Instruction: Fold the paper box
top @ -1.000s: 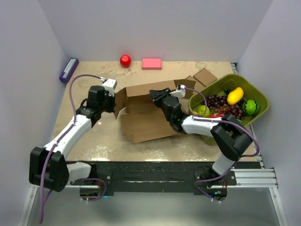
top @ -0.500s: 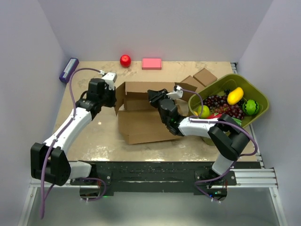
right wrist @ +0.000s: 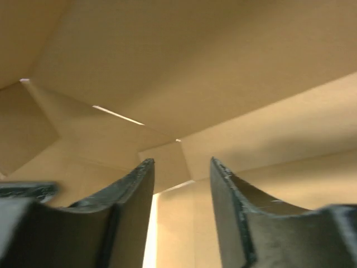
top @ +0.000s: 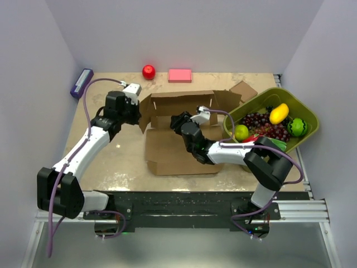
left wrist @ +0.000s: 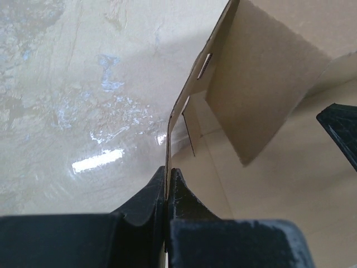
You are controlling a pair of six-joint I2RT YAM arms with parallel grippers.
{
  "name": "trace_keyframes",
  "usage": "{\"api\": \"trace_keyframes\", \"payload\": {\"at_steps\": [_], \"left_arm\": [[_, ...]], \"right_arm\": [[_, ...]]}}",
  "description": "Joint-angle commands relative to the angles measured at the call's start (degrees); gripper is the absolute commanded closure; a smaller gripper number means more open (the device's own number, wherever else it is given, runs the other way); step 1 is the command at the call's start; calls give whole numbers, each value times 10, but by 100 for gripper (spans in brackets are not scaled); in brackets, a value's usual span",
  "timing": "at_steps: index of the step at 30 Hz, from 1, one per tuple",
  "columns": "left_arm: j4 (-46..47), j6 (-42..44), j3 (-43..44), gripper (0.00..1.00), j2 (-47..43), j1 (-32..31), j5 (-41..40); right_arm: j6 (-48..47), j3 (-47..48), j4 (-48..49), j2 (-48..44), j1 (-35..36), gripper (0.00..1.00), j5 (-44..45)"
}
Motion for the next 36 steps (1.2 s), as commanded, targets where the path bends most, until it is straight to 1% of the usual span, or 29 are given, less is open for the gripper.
{"api": "trace_keyframes", "payload": {"at_steps": [1,3,5,7,9,12,13,15,16,19,20,23,26,31,34,36], "left_arm": [[67,41,-35,100,-34,-12,10],[68,47,-37,100,-31,-14,9],[67,49,-35,100,-27,-14,9],[67,48,-33,100,-22,-14,7],[64,46,-32,100,-19,-14,6],[61,39,-29,100,-15,-14,8],[60,38,-28,100,-14,-14,9],[58,31,-27,100,-9,-14,15],[56,25,-26,100,-8,-14,15],[50,12,-26,100,-3,-16,16],[46,8,-26,100,-2,-19,15],[39,-8,-26,100,2,-23,18],[37,-28,-35,100,0,-33,15],[39,-58,-64,100,-11,-51,-16],[35,-64,-76,100,-12,-64,-48],[28,-62,-75,100,-7,-73,-64]], "right_arm": [[-11,18,-41,-36,-2,46,48],[-22,18,-49,-53,-1,43,45],[-26,15,-55,-60,0,41,23],[-33,9,-60,-64,9,42,3],[-36,1,-68,-63,21,45,-29],[-33,-10,-65,-34,56,49,-69],[-19,-11,-65,-5,66,51,-82],[0,-15,-56,26,72,54,-122],[18,-15,-49,58,72,55,-137],[42,-15,-30,97,73,56,-169],[45,-13,-29,117,73,57,-172],[45,6,-39,139,73,58,-181],[48,11,-52,143,73,58,-181],[51,7,-61,133,73,58,-172],[50,-3,-57,111,73,55,-167],[48,-12,-62,92,73,46,-158]]}}
